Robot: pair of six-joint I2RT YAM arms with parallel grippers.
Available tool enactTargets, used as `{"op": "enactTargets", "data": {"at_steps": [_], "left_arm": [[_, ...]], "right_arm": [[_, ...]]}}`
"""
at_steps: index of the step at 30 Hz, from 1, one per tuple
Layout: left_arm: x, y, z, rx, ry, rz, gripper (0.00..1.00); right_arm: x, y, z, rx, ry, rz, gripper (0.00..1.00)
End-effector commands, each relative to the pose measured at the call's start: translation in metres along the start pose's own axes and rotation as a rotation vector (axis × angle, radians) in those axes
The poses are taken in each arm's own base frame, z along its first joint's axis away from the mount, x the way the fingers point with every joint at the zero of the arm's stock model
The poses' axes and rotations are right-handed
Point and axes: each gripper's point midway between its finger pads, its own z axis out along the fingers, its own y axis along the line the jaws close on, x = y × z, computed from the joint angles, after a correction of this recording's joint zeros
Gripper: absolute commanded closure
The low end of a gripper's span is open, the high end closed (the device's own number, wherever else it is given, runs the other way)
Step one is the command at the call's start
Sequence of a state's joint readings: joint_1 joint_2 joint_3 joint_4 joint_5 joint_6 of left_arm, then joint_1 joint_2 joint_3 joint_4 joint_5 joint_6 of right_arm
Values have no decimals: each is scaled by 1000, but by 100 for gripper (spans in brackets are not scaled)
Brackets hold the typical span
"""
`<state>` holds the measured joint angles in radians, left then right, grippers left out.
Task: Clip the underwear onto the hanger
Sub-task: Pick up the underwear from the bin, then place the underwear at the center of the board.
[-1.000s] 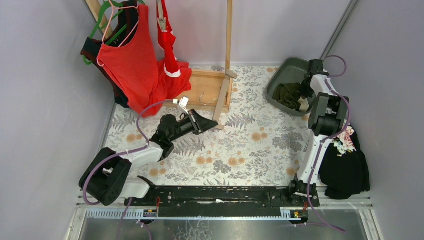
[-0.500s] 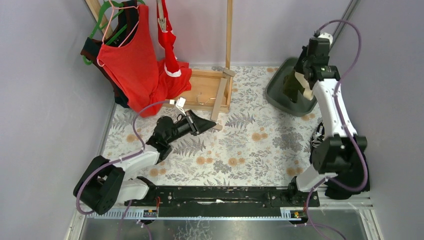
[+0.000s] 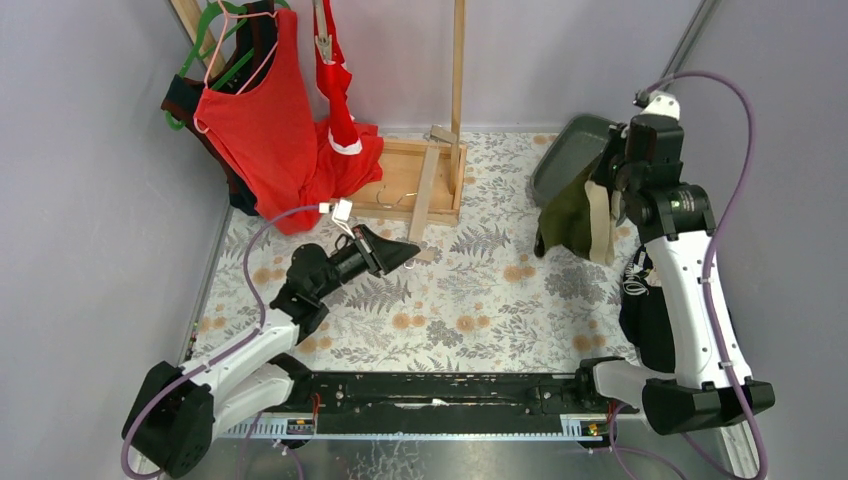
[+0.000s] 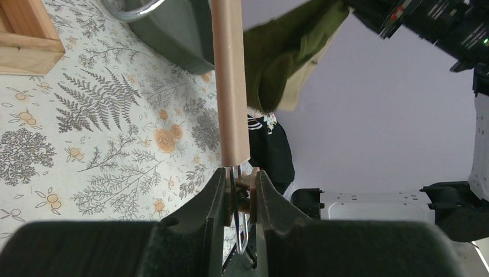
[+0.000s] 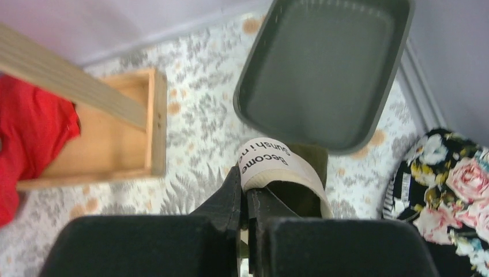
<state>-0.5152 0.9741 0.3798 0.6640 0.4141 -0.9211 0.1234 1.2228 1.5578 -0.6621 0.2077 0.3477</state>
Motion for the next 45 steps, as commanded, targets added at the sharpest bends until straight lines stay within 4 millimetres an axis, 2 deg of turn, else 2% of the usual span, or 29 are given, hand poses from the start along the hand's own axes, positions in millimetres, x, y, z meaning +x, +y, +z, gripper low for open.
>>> {"op": "enactTargets", "data": {"at_steps": [1,4,6,9,10,11,12,14,16,18,20,23,24,28,31,34,41,45], "left_arm": [[-3,2,-6,-15,-24,37,100],[-2,3,-8,-20,-25,36,100],[-3,4,-8,-24,-30,37,100],[-2,8,-6,-33,-28,31,100],[-1,10,-6,-37,-26,30,100],[0,12,-5,-40,-24,26,100],[0,13,-4,-41,-22,25,100],[2,18,-1,-51,-18,19,100],[4,22,1,-59,-12,14,100],[4,24,2,-64,-10,14,100],[3,27,3,-73,-16,17,100],[3,30,7,-77,-12,22,100],[3,29,8,-73,-11,22,100],[4,30,12,-57,-5,9,100],[6,32,14,-56,2,1,100],[7,34,15,-58,5,1,100],[6,36,15,-68,1,5,100],[8,37,14,-66,4,3,100]], "right_arm": [[53,10,-6,-72,144,-24,100],[87,27,5,-126,221,-41,100],[112,45,17,-169,278,-59,99],[150,75,44,-215,363,-104,97],[161,87,54,-237,395,-124,95],[167,100,65,-263,411,-143,88],[171,110,78,-281,416,-159,76],[165,130,103,-323,365,-184,54],[151,136,117,-317,305,-195,30],[134,140,112,-338,252,-197,16],[124,140,102,-364,193,-184,8],[133,123,88,-331,216,-212,10],[147,113,84,-317,252,-226,12],[193,101,69,-364,339,-226,19],[223,93,67,-374,392,-217,21],[244,89,70,-369,446,-204,23],[273,82,76,-262,565,-92,29],[282,86,76,-217,590,66,29]]}}
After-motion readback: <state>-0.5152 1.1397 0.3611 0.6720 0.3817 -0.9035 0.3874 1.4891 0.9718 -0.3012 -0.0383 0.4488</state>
